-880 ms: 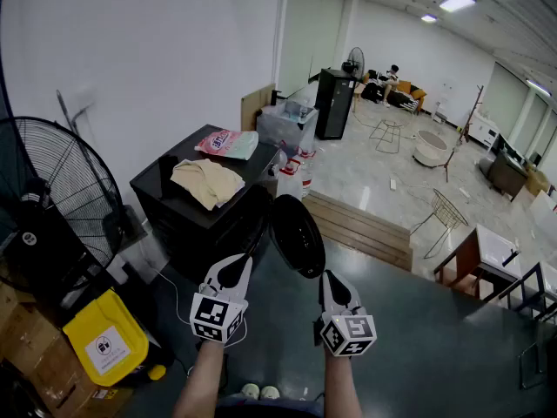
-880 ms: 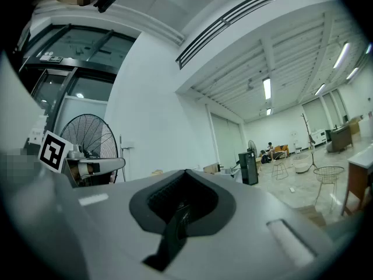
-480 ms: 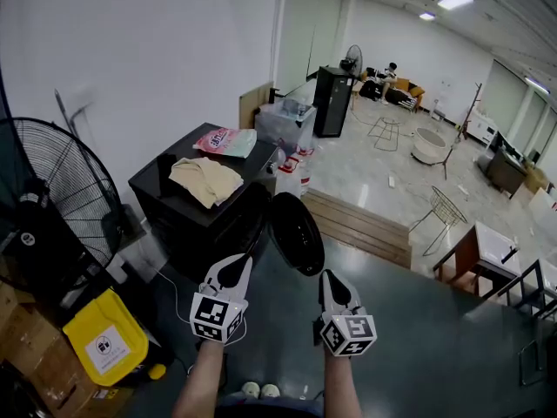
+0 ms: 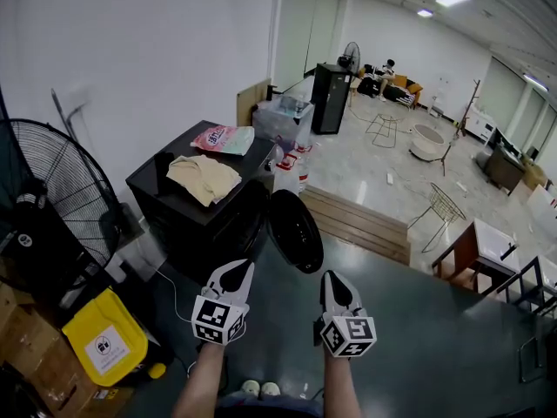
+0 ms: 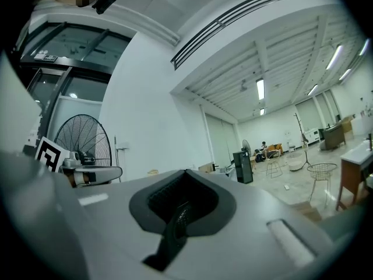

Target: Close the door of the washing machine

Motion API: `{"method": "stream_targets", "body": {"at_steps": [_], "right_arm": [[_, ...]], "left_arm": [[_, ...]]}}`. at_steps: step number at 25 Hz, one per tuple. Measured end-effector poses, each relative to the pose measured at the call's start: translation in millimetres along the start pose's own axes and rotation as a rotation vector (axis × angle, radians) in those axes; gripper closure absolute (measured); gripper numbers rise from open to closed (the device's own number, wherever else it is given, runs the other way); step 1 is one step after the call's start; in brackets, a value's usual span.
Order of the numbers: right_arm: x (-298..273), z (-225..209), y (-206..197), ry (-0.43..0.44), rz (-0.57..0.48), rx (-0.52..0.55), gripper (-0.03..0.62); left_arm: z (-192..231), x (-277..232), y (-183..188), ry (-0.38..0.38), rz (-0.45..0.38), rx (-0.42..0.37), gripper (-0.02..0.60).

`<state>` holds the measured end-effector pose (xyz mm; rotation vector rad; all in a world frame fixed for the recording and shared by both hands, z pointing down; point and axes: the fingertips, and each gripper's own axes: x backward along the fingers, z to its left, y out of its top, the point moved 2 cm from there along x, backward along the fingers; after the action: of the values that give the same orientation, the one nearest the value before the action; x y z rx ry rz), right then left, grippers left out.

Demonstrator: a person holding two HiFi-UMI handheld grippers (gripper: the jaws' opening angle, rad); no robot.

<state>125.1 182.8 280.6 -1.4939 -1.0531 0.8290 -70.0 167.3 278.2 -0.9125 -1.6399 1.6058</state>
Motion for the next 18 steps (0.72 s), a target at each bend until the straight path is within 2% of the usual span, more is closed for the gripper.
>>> {"method": "stream_targets", "body": {"at_steps": [3, 5, 10, 11, 14, 18], "right_arm": [[1, -1, -1, -0.004, 0.003, 0.0, 0.58], [1, -1, -3, -0.008, 0.004, -0.001, 0.58], [5, -7, -6, -0.026, 0.003, -0.008, 0.58], [5, -7, -6, -0.03, 0.004, -0.009, 0.58], [2, -8, -8, -0.042, 0.009, -0.012, 0.58], [-3, -10, -11, -0.059, 0.014, -0.013, 0.58]], "left_arm": [[0, 0, -2, -0.009, -0.005, 0.02, 0.572], [1, 1, -4, -0.018, -0.011, 0.038, 0.526], [-1, 1, -9, -0.027, -0.019, 0.063, 0.32], [-1, 0, -10, -0.029, -0.017, 0.064, 0.298], [1, -2, -13, -0.041, -0.012, 0.067, 0.261], [5, -7, -16, -0.058, -0.006, 0.067, 0.249]]}}
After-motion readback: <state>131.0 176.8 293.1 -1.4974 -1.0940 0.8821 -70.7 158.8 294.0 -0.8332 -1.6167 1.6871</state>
